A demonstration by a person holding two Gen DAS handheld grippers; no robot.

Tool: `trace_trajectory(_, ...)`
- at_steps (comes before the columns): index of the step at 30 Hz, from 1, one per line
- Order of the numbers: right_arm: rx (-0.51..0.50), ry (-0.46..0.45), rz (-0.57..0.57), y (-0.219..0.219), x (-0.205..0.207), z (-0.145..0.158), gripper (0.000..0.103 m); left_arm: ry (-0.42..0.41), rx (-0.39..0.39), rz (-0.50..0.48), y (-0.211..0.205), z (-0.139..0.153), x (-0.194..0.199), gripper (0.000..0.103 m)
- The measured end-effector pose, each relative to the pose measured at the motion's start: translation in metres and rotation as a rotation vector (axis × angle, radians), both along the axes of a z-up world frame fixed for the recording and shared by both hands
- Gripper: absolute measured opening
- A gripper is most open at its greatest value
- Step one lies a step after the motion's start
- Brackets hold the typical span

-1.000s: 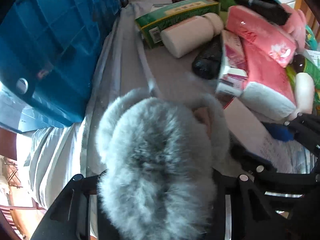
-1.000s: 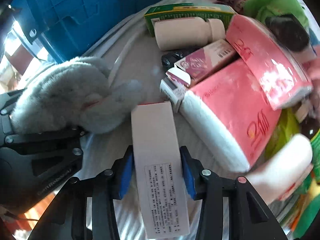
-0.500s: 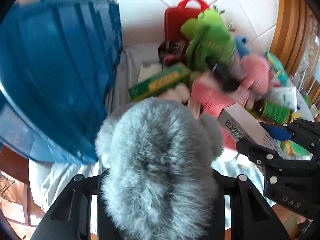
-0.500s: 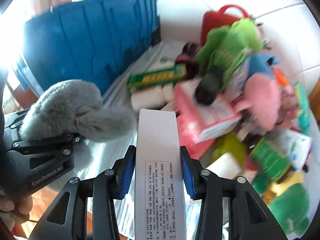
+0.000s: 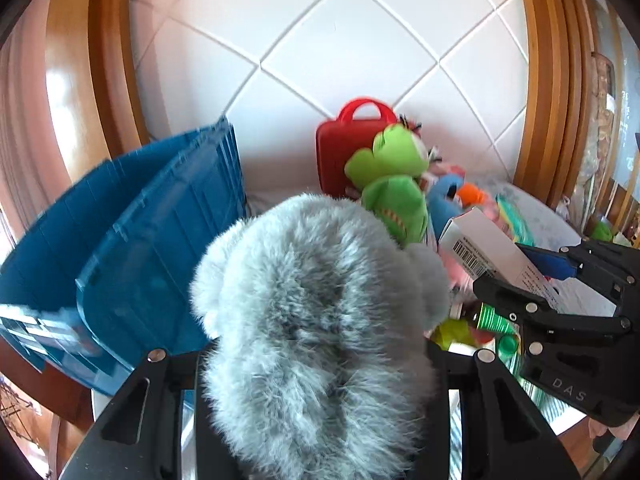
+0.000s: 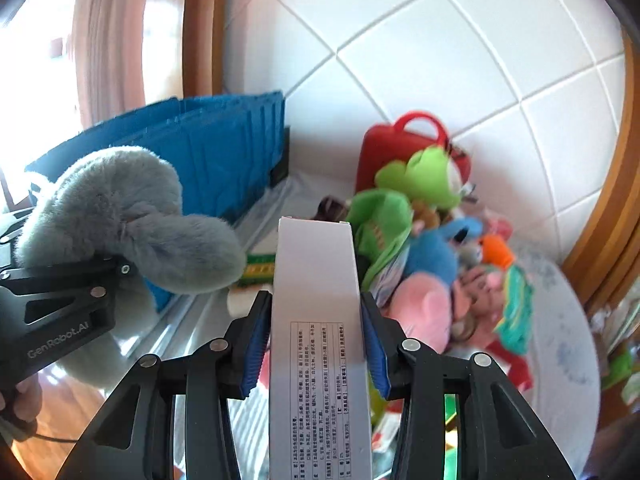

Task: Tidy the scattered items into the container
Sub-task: 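Carry the grey plush and white box with both tools over the crate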

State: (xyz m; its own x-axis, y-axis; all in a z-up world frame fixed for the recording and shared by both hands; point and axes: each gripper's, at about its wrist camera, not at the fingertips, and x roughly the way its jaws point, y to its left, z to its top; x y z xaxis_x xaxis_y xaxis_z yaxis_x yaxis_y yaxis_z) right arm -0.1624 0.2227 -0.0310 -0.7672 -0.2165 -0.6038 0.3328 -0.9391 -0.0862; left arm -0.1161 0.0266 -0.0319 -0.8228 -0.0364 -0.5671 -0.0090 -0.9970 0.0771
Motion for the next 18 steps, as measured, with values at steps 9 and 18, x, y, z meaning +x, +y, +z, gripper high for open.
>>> trace_trajectory(9,0.028,0.111,-0.032,-0.046,0.008,0.062,0.042,0.132,0.005,-0.036,-0.044,0.059,0.011,0.040)
trace_trajectory(18,0.027,0.159,-0.050,-0.155,-0.011,0.103,0.041,0.168,-0.024,-0.029,-0.156,0.095,0.019,0.040)
